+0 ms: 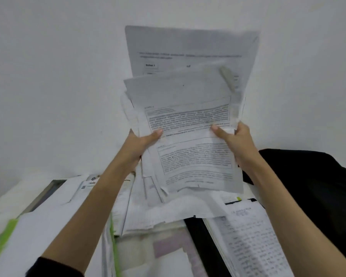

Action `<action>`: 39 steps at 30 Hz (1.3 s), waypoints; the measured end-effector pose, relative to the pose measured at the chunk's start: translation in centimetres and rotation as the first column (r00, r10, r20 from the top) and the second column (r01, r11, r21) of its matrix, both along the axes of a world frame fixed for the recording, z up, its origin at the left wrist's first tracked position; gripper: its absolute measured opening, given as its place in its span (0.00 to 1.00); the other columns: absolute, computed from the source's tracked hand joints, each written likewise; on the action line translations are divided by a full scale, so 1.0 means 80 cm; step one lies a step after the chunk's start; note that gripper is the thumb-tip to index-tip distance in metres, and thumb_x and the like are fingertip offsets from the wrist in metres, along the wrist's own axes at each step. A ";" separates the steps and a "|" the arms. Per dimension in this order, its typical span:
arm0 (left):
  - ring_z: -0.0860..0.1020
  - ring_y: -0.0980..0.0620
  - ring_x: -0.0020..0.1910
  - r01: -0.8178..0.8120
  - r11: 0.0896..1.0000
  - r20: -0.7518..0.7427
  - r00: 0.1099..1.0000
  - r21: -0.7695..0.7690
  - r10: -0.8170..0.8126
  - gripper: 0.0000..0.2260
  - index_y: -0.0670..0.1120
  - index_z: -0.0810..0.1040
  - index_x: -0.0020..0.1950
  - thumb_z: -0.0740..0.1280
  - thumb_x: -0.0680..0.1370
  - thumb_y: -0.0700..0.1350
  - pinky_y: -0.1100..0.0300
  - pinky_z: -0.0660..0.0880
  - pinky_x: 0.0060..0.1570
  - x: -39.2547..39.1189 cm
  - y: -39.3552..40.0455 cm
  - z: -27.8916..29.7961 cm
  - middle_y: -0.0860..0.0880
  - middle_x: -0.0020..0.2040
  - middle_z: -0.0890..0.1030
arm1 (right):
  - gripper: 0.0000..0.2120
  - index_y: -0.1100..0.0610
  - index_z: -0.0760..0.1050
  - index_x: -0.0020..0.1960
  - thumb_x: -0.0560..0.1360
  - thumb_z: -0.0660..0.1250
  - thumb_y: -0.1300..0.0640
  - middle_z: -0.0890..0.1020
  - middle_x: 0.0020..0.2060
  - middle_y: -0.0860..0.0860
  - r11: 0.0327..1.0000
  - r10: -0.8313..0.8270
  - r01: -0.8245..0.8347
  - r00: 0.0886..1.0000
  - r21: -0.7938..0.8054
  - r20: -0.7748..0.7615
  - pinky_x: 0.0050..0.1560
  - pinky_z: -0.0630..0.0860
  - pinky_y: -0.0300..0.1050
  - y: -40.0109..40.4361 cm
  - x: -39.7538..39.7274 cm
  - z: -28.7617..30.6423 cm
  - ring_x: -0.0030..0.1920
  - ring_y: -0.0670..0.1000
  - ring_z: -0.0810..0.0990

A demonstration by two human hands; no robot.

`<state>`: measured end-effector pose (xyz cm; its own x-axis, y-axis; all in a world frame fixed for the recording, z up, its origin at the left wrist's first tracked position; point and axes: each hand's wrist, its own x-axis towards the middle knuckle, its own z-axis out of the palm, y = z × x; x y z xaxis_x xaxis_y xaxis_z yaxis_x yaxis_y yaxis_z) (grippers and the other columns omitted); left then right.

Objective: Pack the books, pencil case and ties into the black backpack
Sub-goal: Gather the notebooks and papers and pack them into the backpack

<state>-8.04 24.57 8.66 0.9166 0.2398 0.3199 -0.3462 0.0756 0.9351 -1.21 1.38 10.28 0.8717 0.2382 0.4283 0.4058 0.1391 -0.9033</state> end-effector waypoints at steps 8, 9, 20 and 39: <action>0.82 0.45 0.52 -0.206 0.974 -0.174 0.967 -0.094 0.187 0.27 0.41 0.79 0.59 0.78 0.63 0.50 0.50 0.77 0.55 0.006 0.019 -0.064 0.44 0.51 0.84 | 0.20 0.52 0.73 0.59 0.70 0.72 0.49 0.81 0.51 0.44 0.988 -0.111 0.097 0.987 -0.118 -0.116 0.49 0.75 0.37 0.034 0.010 -0.086 0.53 0.45 0.79; 0.82 0.45 0.52 -0.180 0.979 -0.175 0.971 -0.093 0.162 0.25 0.42 0.79 0.59 0.78 0.65 0.50 0.50 0.77 0.55 0.004 0.021 -0.066 0.45 0.51 0.84 | 0.19 0.52 0.74 0.59 0.71 0.72 0.48 0.81 0.51 0.44 0.989 -0.093 0.076 0.988 -0.129 -0.126 0.47 0.74 0.35 0.034 0.011 -0.089 0.52 0.44 0.79; 0.79 0.62 0.51 -0.194 0.948 -0.122 0.966 0.251 0.230 0.10 0.53 0.77 0.55 0.69 0.75 0.49 0.65 0.75 0.54 0.013 0.014 -0.082 0.60 0.51 0.81 | 0.17 0.52 0.69 0.68 0.79 0.61 0.53 0.78 0.60 0.45 0.962 -0.069 0.038 0.992 -0.272 -0.106 0.64 0.71 0.48 0.051 0.023 -0.114 0.62 0.48 0.75; 0.76 0.42 0.42 -0.358 0.658 -0.661 0.693 -0.662 -0.288 0.08 0.37 0.73 0.44 0.62 0.79 0.41 0.49 0.74 0.47 -0.067 -0.098 -0.157 0.41 0.41 0.76 | 0.25 0.51 0.58 0.75 0.79 0.55 0.59 0.63 0.74 0.51 0.083 0.265 0.027 0.963 -0.996 0.048 0.71 0.48 0.65 0.157 0.094 -0.102 0.71 0.56 0.63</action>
<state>-13.43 16.74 -3.87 0.7496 0.1164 -0.6516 0.3182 0.7998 0.5090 6.35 13.93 2.14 0.7313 0.6620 -0.1641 0.6366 -0.7488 -0.1845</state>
